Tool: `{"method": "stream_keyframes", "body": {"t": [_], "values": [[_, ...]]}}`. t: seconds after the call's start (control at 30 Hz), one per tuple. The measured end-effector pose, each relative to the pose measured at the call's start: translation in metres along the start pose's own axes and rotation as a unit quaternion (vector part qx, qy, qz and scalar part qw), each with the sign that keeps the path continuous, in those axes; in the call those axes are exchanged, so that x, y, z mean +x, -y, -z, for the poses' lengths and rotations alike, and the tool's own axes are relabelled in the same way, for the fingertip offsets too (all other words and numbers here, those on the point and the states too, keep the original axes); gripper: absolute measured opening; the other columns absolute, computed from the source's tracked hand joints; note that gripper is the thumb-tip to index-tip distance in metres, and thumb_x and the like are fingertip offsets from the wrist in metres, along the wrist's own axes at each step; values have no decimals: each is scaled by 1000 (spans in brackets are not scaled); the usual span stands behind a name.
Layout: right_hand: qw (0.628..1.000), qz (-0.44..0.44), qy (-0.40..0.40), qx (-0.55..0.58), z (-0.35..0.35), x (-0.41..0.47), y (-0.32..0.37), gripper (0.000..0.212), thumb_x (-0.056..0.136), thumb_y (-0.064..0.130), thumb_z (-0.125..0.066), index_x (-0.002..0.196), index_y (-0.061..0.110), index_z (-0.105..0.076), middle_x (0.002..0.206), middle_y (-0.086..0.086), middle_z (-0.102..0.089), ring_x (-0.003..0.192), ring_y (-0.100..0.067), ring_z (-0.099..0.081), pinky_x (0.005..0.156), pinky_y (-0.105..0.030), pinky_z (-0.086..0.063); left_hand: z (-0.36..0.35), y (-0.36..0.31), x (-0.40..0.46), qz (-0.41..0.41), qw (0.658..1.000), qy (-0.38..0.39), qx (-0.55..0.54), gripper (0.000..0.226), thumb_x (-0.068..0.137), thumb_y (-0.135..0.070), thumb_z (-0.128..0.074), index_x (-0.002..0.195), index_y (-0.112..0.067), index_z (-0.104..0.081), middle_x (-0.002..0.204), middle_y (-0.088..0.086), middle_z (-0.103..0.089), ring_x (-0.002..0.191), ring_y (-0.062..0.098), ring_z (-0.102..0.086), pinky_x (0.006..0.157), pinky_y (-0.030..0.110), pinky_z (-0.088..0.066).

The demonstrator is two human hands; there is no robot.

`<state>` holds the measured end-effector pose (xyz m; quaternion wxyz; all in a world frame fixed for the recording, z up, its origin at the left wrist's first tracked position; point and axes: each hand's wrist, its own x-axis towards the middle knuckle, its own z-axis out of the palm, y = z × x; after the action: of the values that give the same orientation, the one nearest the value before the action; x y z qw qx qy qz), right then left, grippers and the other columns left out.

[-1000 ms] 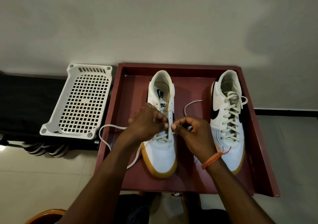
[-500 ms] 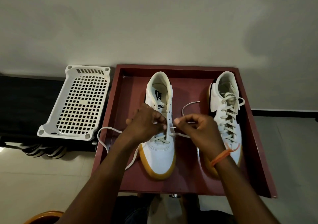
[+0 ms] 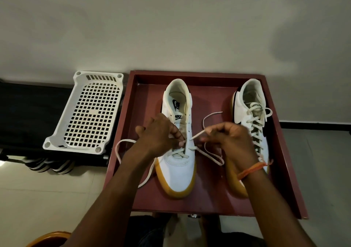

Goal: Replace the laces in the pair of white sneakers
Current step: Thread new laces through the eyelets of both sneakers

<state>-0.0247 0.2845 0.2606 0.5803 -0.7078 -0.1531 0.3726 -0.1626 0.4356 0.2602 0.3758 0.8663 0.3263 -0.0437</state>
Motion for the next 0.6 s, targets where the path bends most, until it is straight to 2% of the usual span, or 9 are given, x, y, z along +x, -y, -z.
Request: {"method": "stream_keyframes", "body": {"t": [0.03,0.07,0.17,0.23,0.27,0.37,0.4,0.5,0.6], "values": [[998,-2,-26,53,11,3,6,8,88,0,-64,81,3,-66,75,-11,-74,74,-26,-73,69,-35,-56,1,2,0,8,1000,1,4,10,75,-30,-83,74,-37,-76,87,-15,-68,104,10,-55,100,37,-39],[991,3,-64,115,22,6,11,10,90,-2,-61,82,3,-63,74,-8,-72,72,-24,-73,70,-36,-59,1,1,-1,12,1000,6,-2,9,75,-28,-83,75,-35,-77,84,-16,-69,104,8,-55,102,39,-36],[964,48,-170,197,40,11,15,5,94,2,-59,90,2,-60,78,-9,-68,70,-22,-70,66,-33,-59,3,0,-3,3,999,9,-31,6,76,-22,-83,79,-26,-79,81,-17,-70,97,2,-60,97,28,-40],[971,60,-161,167,28,9,10,5,95,5,-58,97,0,-59,83,-12,-67,68,-22,-69,63,-32,-59,7,-3,-5,-6,998,17,-58,5,79,-17,-81,82,-21,-79,78,-15,-71,83,-8,-63,81,9,-42],[978,57,-137,145,18,7,6,5,95,5,-58,99,1,-58,85,-12,-67,67,-23,-69,59,-32,-59,9,-4,-5,-6,997,23,-74,4,81,-16,-79,84,-19,-79,77,-13,-72,78,-10,-63,76,7,-43],[996,39,-55,52,-9,2,-5,21,91,11,-66,111,10,-60,94,-11,-70,66,-22,-68,53,-29,-56,15,-4,-4,-17,994,9,-107,10,91,-15,-69,94,-18,-78,91,-11,-74,87,-2,-67,84,22,-50],[999,39,-28,14,-15,1,-10,27,88,14,-70,115,14,-62,94,-10,-71,69,-21,-70,55,-29,-57,17,-5,-4,-28,994,-14,-107,14,93,-12,-66,97,-17,-78,94,-12,-73,89,-2,-65,84,20,-49],[992,81,7,-98,-25,-4,-25,25,79,18,-80,103,18,-74,84,-2,-74,77,-19,-72,68,-33,-60,20,-8,-5,-37,989,-115,-86,25,93,-4,-62,107,-20,-76,96,-15,-59,87,-3,-55,79,8,-42],[975,151,-12,-162,-27,-4,-29,7,75,16,-83,79,15,-77,73,5,-73,69,-11,-69,66,-27,-56,18,-11,-6,-25,990,-129,-58,33,91,-7,-66,119,-24,-71,112,-8,-45,108,13,-49,92,24,-45]]}}
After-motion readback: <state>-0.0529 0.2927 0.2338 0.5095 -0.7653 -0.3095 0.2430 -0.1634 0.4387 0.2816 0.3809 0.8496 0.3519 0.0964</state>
